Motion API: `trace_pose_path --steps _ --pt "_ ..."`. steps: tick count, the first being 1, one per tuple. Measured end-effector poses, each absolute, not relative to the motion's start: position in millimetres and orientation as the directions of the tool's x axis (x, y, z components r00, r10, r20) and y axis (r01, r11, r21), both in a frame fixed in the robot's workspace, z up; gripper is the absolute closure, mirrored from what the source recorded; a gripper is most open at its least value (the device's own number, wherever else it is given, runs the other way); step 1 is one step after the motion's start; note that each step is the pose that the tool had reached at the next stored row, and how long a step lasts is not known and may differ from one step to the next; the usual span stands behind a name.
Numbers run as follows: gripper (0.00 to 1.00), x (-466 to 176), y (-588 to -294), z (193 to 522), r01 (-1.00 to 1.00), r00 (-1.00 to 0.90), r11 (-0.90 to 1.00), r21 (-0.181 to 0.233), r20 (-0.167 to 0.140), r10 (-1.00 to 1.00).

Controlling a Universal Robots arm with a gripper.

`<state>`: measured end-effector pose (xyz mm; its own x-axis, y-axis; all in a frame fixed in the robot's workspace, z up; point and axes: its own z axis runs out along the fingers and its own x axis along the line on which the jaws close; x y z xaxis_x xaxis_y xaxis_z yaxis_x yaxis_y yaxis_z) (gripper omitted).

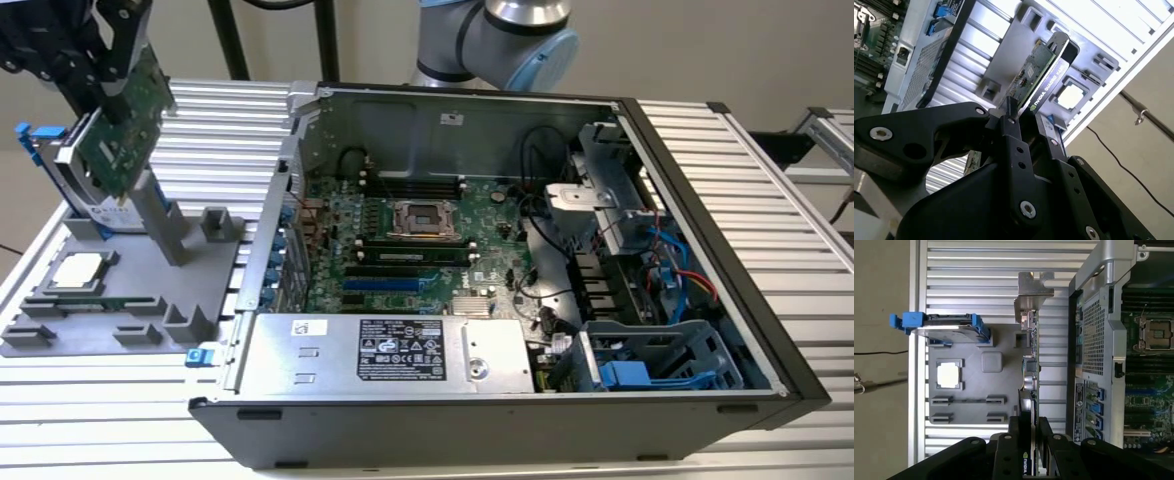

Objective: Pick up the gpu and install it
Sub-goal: 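Pick up the gpu and move the gpu toward the slot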

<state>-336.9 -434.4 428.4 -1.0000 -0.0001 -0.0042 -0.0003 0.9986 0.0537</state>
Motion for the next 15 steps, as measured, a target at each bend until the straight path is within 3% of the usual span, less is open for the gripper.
trace_pose_path --steps 15 --pt "1.0 -336.9 -434.4 434.0 0.0 -1.0 0.999 0.054 -0.004 0.0"
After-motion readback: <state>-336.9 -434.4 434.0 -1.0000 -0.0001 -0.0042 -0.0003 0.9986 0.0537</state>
